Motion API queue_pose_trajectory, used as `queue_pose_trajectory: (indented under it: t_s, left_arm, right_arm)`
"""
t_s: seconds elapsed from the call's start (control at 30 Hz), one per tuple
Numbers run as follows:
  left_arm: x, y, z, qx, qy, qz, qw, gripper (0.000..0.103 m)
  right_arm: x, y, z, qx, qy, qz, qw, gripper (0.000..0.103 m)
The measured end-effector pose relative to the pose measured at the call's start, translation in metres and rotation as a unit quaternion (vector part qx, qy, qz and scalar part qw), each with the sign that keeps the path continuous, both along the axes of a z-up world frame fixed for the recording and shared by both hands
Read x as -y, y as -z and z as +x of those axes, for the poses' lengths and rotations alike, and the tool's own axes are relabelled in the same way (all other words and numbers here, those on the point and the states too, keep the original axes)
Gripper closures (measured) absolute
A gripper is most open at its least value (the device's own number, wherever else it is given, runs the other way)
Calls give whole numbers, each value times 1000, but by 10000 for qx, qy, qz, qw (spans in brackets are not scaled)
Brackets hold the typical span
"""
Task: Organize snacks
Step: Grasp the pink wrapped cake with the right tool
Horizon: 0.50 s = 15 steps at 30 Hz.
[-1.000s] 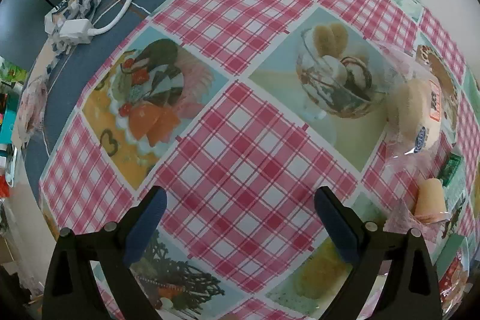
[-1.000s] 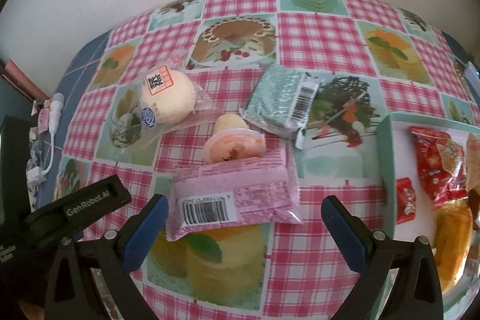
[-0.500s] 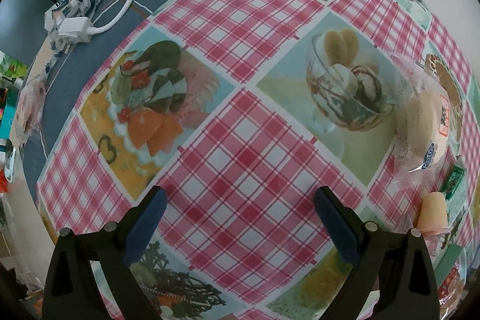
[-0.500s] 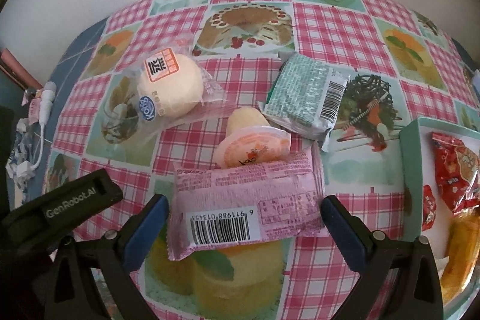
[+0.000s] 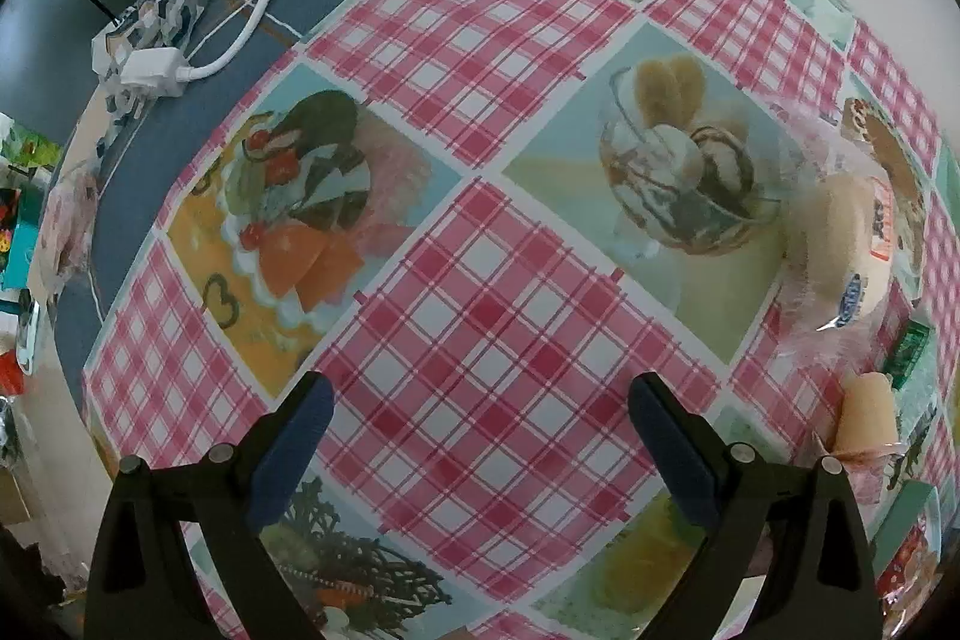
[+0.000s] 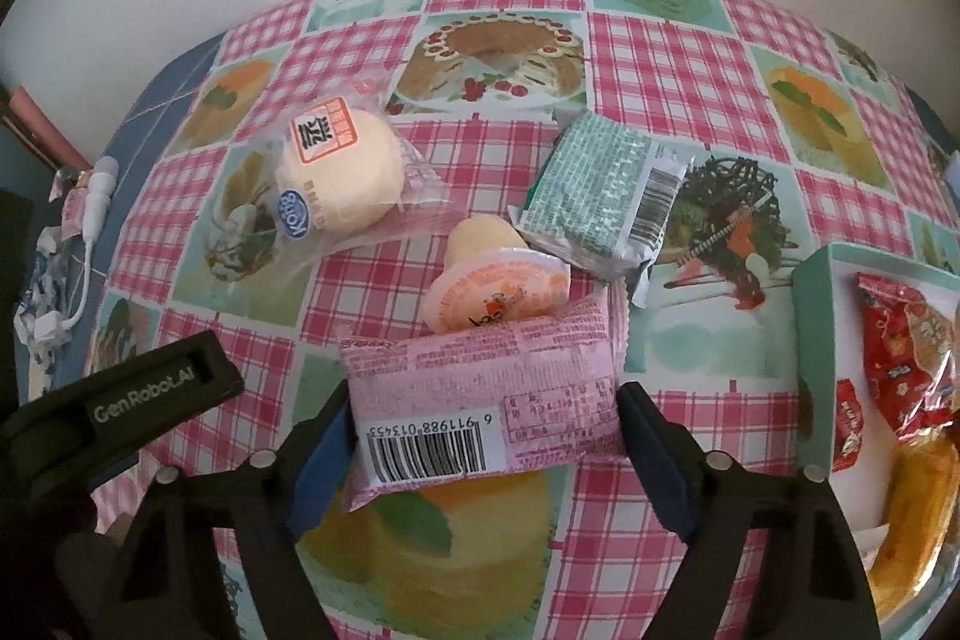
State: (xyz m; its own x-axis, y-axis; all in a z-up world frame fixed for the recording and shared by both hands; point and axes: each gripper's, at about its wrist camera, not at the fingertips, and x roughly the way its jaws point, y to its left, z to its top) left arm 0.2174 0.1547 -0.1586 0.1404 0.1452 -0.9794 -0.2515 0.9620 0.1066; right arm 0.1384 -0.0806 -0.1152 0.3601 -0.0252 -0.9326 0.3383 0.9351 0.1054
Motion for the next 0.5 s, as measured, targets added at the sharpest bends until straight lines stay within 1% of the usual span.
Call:
queue_pose_trajectory:
  t_s: [0.2,0.3,0.4,0.5]
  left_arm:
    - [8,-11,0,120,119,-15,9999,4]
    - [17,-20,1,141,155,-81,9997,4]
    - [31,-29,1,186,223,-385,9988,4]
    - [49,-35,0,238,369,-671,9968,4]
  right_arm:
    - [9,-10,-2,31,100,217,9997,21]
    - [17,-22,-4,155,170,362,9991,21]
    - [24,-38,-7,319,203,277,9989,21]
    - [41,-49,-11,398,381,212,9983,21]
